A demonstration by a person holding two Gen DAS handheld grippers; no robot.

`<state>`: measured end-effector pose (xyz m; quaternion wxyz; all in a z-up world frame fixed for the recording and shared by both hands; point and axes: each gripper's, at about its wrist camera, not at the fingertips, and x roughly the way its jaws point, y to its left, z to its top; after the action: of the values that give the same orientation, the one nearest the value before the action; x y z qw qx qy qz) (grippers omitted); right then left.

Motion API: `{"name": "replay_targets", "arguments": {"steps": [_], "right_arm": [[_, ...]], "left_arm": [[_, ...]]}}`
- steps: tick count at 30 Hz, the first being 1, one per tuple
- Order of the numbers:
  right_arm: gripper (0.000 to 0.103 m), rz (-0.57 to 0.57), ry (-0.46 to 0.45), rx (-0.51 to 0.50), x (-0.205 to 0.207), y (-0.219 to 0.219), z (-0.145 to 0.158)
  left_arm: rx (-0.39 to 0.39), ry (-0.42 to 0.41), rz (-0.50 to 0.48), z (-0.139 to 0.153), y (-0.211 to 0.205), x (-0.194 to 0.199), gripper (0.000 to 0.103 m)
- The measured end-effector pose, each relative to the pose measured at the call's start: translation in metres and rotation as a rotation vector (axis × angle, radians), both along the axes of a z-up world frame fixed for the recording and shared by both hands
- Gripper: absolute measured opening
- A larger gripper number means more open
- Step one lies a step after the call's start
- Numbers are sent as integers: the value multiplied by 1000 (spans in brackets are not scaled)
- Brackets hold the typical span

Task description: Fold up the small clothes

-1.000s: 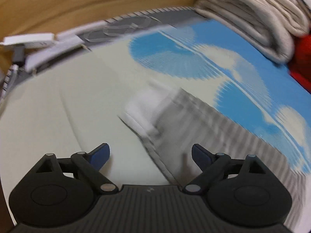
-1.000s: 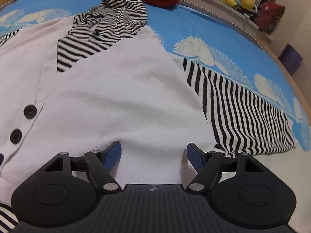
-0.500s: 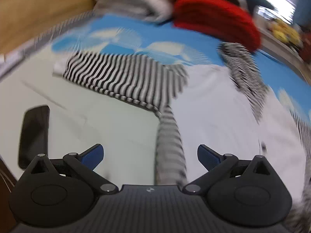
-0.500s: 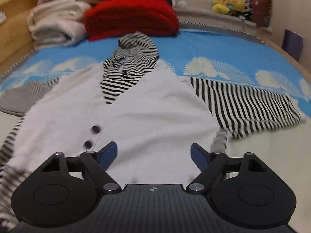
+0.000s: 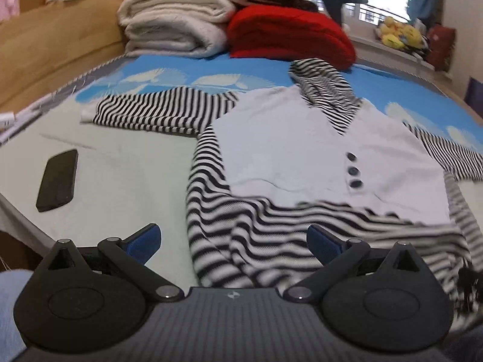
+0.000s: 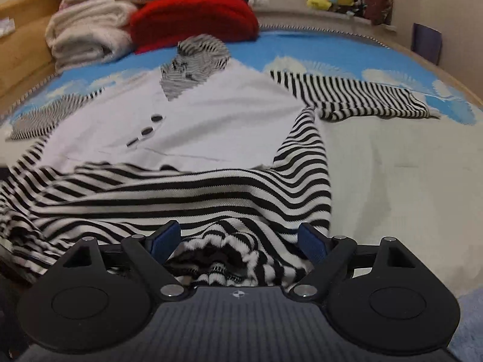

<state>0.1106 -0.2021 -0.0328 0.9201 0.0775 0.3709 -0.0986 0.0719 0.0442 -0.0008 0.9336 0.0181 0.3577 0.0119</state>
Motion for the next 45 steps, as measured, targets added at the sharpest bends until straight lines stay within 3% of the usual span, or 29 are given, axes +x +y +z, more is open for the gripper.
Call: {"name": "replay_targets", "arguments": {"steps": [7,12,15,26,33,36,40,42,45], "right_arm": [[86,-26,-75,54,-39,-10,12],[86,-31,-133,50,-52,-13,17],[86,-35,-137,48,-50,-13,16],[86,-50,-179,50,-34,-9,17],[86,-4,-139,-2,-10,0,17],[86,8,-123,10,3,-1,22],[86,12,-133,17,29,-7,36],[86,5,-135,13,47,-11,42],[86,-1,-122,41,79,-20,48]], "left_arm": [[78,-60,-56,20,-13,-32,103],[42,-64,-87,35,-15,-32,103],[67,-55,-91,31,-20,-30,103],[37,41,-67,4,-8,14,103],[10,97,-27,-3,1,50,103],[-52,133,34,0,16,76,103],[-217,183,189,11,60,133,103],[-288,180,258,12,85,165,103],[-335,164,344,10,122,216,103]]}}
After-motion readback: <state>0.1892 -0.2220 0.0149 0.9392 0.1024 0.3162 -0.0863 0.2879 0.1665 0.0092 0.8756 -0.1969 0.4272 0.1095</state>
